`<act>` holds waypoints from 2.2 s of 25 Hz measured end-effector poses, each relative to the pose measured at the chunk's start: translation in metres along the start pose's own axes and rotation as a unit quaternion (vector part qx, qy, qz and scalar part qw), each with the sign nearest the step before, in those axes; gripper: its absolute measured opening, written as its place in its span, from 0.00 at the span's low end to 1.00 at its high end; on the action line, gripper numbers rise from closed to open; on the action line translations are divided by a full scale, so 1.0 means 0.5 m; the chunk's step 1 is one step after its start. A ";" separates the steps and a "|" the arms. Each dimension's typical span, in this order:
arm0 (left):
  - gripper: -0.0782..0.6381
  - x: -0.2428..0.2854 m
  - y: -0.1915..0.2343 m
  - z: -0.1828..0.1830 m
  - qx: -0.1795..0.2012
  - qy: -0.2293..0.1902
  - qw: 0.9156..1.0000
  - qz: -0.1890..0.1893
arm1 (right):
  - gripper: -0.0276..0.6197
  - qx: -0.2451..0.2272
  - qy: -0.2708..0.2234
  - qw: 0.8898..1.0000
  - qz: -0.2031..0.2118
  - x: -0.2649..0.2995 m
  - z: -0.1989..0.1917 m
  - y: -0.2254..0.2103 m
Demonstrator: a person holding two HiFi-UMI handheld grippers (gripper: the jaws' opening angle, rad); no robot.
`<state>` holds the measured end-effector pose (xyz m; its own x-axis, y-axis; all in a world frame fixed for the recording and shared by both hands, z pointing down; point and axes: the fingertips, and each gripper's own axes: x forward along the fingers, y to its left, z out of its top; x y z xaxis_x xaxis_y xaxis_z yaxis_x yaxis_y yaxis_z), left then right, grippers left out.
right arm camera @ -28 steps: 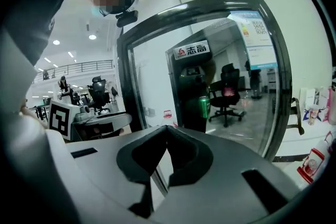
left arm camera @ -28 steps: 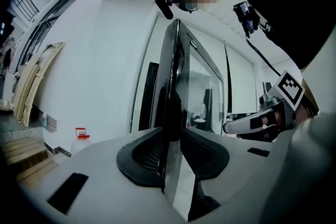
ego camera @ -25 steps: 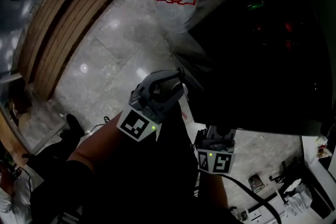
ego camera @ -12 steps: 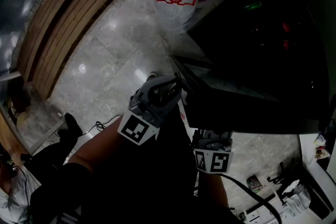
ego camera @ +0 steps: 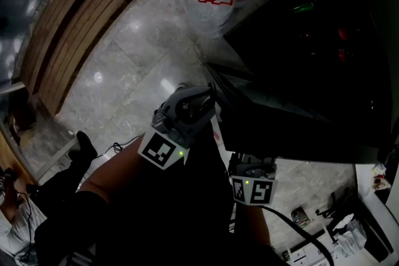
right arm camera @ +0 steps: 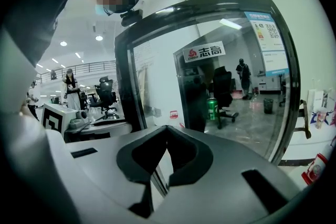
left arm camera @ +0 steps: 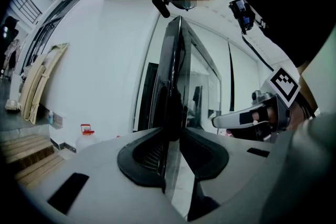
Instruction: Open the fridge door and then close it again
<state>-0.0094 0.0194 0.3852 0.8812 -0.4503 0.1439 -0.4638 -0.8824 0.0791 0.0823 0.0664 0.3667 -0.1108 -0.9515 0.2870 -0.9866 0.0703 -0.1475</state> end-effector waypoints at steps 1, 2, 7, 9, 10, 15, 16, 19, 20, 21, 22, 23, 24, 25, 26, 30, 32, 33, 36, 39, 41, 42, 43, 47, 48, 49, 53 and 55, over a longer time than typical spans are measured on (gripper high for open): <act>0.25 0.004 0.004 0.001 0.001 0.000 1.000 0.000 | 0.07 0.000 0.000 1.000 0.000 0.001 0.000 -0.002; 0.25 0.009 0.009 0.003 0.003 -0.002 1.000 0.000 | 0.07 -0.001 0.001 1.000 0.000 0.003 -0.001 -0.004; 0.26 0.050 0.046 0.012 0.013 -0.007 1.000 -0.004 | 0.07 0.005 0.007 1.000 -0.004 0.023 0.001 -0.017; 0.26 0.070 0.064 0.018 0.017 -0.012 1.000 -0.007 | 0.07 0.006 0.009 1.000 -0.006 0.031 0.002 -0.022; 0.27 0.080 0.072 0.022 0.020 -0.015 1.000 -0.009 | 0.07 0.006 0.010 1.000 -0.008 0.034 0.003 -0.025; 0.27 0.145 0.116 0.039 0.038 -0.027 0.999 -0.024 | 0.07 0.006 0.013 1.000 -0.017 0.059 0.008 -0.046; 0.27 0.159 0.124 0.040 0.040 -0.028 0.998 -0.028 | 0.07 0.006 0.014 1.000 -0.019 0.064 0.007 -0.051; 0.28 0.194 0.144 0.043 0.044 -0.028 0.998 -0.040 | 0.07 0.009 0.011 1.000 -0.027 0.076 0.014 -0.064; 0.28 0.204 0.149 0.044 0.045 -0.028 0.998 -0.044 | 0.07 0.009 0.010 0.999 -0.030 0.080 0.016 -0.069; 0.28 0.215 0.154 0.046 0.047 -0.028 0.997 -0.049 | 0.07 0.010 0.011 0.999 -0.032 0.083 0.017 -0.075; 0.28 0.227 0.159 0.048 0.049 -0.028 0.997 -0.055 | 0.07 0.012 0.014 0.999 -0.036 0.087 0.017 -0.081; 0.28 0.239 0.164 0.049 0.051 -0.027 0.997 -0.060 | 0.07 0.015 0.018 0.999 -0.039 0.091 0.017 -0.087; 0.28 0.250 0.169 0.050 0.051 -0.027 0.996 -0.065 | 0.07 0.018 0.020 0.999 -0.043 0.095 0.017 -0.092; 0.28 0.262 0.174 0.050 0.051 -0.026 0.996 -0.069 | 0.07 0.018 0.020 0.999 -0.045 0.100 0.018 -0.097; 0.28 0.273 0.179 0.050 0.049 -0.026 0.996 -0.071 | 0.07 0.017 0.016 0.999 -0.045 0.105 0.022 -0.101; 0.28 0.311 0.195 0.054 0.029 -0.024 0.997 -0.068 | 0.07 0.017 0.003 0.999 -0.049 0.114 0.036 -0.113; 0.28 0.330 0.200 0.058 0.012 -0.024 0.998 -0.065 | 0.07 0.019 0.003 0.998 -0.052 0.114 0.038 -0.119; 0.28 0.339 0.203 0.060 0.005 -0.026 0.998 -0.064 | 0.07 0.020 0.004 0.998 -0.054 0.113 0.037 -0.121; 0.29 0.354 0.208 0.061 0.000 -0.031 0.997 -0.065 | 0.07 0.022 0.005 0.998 -0.062 0.112 0.035 -0.133; 0.29 0.359 0.211 0.056 0.007 -0.030 0.997 -0.065 | 0.07 0.021 0.008 0.997 -0.068 0.113 0.030 -0.144; 0.29 0.360 0.211 0.053 0.015 -0.029 0.997 -0.065 | 0.07 0.021 0.008 0.997 -0.069 0.112 0.027 -0.145; 0.29 0.360 0.210 0.053 0.020 -0.029 0.997 -0.064 | 0.07 0.020 0.007 0.997 -0.068 0.112 0.027 -0.142; 0.29 0.359 0.210 0.053 0.024 -0.029 0.997 -0.062 | 0.07 0.019 0.004 0.998 -0.068 0.112 0.029 -0.139; 0.29 0.347 0.216 0.060 0.022 -0.037 0.998 -0.036 | 0.07 0.009 -0.009 0.998 -0.065 0.108 0.046 -0.122; 0.28 0.341 0.220 0.064 0.015 -0.042 0.999 -0.023 | 0.07 0.007 -0.008 0.998 -0.065 0.103 0.048 -0.120; 0.24 0.333 0.223 0.069 0.010 -0.047 0.999 -0.011 | 0.07 0.005 -0.008 0.998 -0.064 0.099 0.050 -0.118; 0.14 0.304 0.212 0.087 0.008 -0.054 0.999 0.006 | 0.07 -0.002 -0.016 0.998 -0.057 0.082 0.065 -0.113; 0.12 0.287 0.193 0.092 0.021 -0.047 0.999 0.002 | 0.07 -0.003 -0.022 0.998 -0.054 0.075 0.074 -0.106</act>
<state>0.0766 -0.1365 0.3680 0.8851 -0.4627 0.0509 -0.4646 -0.8847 0.0373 0.1348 0.0159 0.3501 0.0017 -0.9659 0.2589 -0.9932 -0.0317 -0.1116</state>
